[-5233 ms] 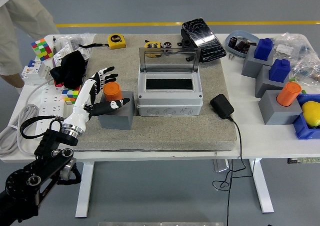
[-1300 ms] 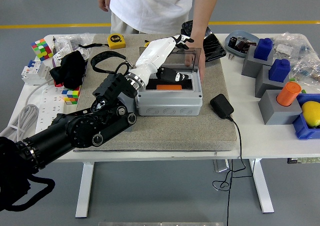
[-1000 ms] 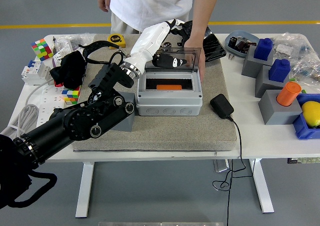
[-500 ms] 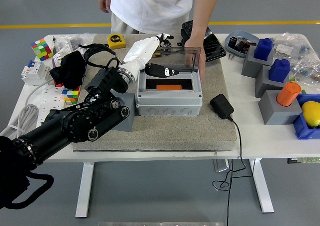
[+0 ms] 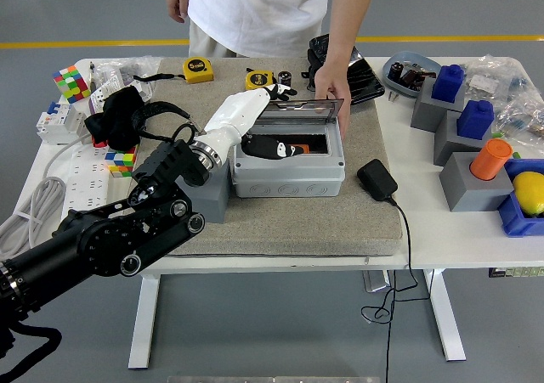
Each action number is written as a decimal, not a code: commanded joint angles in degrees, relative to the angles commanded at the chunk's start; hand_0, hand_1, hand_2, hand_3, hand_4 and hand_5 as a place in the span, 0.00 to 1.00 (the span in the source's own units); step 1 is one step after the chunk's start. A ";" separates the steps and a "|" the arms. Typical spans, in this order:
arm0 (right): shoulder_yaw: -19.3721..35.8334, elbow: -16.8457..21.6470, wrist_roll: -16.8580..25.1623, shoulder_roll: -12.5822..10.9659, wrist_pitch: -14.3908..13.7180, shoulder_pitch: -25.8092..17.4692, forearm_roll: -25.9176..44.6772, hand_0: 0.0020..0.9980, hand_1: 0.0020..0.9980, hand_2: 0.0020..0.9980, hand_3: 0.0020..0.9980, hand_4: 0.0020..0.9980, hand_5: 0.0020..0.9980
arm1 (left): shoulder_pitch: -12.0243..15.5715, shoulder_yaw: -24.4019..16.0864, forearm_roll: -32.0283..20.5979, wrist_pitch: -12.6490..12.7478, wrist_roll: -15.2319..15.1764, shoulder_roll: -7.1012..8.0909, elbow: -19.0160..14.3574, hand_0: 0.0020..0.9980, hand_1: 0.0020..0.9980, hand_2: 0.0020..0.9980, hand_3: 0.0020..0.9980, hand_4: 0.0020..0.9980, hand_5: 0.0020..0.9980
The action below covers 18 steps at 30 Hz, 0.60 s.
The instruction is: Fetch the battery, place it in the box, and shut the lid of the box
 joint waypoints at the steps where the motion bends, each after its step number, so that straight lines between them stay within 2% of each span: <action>1: 0.13 0.04 0.03 0.01 -0.02 -0.02 -0.13 0.68 0.72 0.72 0.69 1.00 0.69 | 0.53 0.17 -0.07 -0.12 0.28 0.50 -1.05 0.61 0.74 0.74 0.79 1.00 0.31; 4: 0.33 0.08 0.05 0.05 -0.03 -0.08 -0.20 0.68 0.72 0.72 0.69 1.00 0.69 | 2.24 0.78 -0.33 -0.18 0.50 2.11 -4.03 0.61 0.74 0.74 0.79 1.00 0.31; 8: 0.37 0.06 0.03 0.06 -0.01 -0.19 -0.10 0.68 0.72 0.72 0.69 1.00 0.69 | 3.34 1.85 -1.26 -0.26 0.81 3.42 -5.91 0.59 0.73 0.73 0.78 1.00 0.32; 15: 0.31 0.08 0.03 0.08 0.00 -0.06 -0.29 0.68 0.72 0.72 0.69 1.00 0.69 | 3.68 3.26 -2.33 -0.62 1.19 3.49 -5.01 0.58 0.73 0.73 0.78 1.00 0.32; 18: 0.48 0.09 0.05 0.13 -0.01 -0.04 -0.31 0.68 0.72 0.72 0.69 1.00 0.69 | 4.06 2.70 -2.45 -0.56 0.85 3.70 -5.92 0.58 0.73 0.73 0.78 1.00 0.32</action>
